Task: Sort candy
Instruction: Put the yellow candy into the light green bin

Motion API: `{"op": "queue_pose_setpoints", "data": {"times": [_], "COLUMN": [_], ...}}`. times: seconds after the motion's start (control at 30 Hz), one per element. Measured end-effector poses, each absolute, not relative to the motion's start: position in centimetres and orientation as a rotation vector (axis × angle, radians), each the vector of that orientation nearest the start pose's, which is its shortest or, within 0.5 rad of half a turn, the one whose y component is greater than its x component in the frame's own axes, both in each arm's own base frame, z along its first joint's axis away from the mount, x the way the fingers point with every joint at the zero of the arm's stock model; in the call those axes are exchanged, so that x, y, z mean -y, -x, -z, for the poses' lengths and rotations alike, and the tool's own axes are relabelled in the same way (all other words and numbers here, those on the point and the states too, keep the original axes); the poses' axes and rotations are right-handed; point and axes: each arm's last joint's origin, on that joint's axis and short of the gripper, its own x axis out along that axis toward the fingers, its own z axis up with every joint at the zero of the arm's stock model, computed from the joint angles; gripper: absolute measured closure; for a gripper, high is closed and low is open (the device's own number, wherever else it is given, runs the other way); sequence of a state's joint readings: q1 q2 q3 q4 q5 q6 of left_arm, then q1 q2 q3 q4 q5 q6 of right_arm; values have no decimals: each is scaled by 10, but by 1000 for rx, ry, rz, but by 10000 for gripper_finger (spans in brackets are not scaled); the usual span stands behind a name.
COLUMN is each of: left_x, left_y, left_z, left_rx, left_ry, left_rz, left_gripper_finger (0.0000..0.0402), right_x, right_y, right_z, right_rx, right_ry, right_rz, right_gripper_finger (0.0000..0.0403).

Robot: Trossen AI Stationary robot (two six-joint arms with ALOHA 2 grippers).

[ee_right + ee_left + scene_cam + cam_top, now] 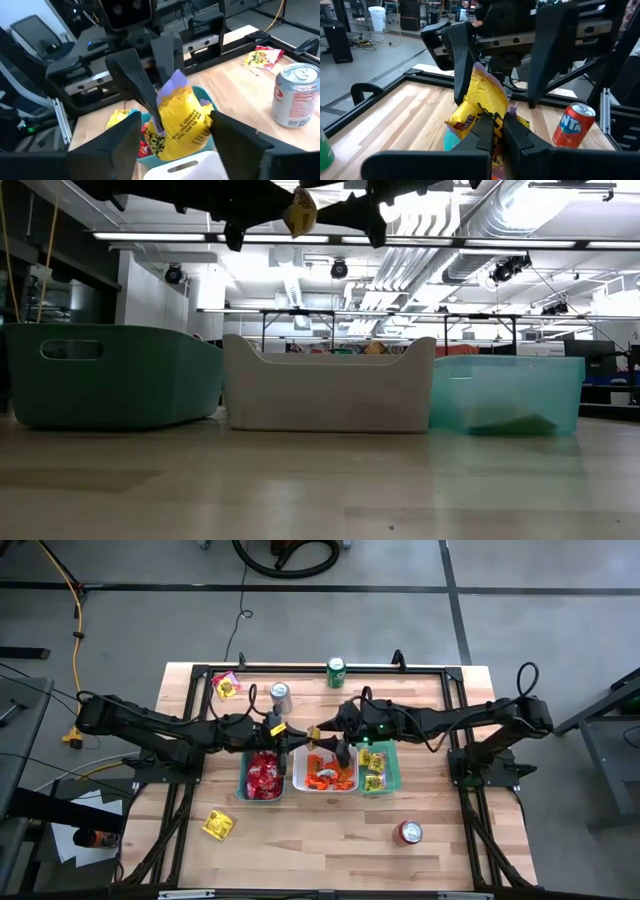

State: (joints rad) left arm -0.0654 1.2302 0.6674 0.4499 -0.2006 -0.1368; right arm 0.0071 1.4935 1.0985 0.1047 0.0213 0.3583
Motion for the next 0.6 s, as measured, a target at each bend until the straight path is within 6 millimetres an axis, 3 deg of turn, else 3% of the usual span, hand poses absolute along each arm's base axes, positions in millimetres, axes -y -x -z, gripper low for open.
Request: {"op": "queue_pose_setpoints", "data": {"times": [0.13,0.3,0.37,0.47,0.6], "left_x": [12,12,12,8,-1], "left_y": [-266,-266,-266,-262,-246], "left_z": [-262,-262,-262,-268,-281], "left_rx": [-101,-99,-97,-113,-211], "left_ry": [121,121,126,141,133], "left_rz": [-137,-138,-137,-120,-157], "left_gripper_finger": [400,374,356,324,281], "right_x": [-2,-2,-2,-2,-1], "right_y": [-342,-342,-342,-340,-321], "right_z": [-298,-299,-299,-302,-316], "right_rx": [-292,-289,-290,-288,-314], "right_ry": [-357,-357,-355,-350,-324], "right_rz": [73,71,69,63,64], "right_gripper_finger": [246,375,388,377,396]}}
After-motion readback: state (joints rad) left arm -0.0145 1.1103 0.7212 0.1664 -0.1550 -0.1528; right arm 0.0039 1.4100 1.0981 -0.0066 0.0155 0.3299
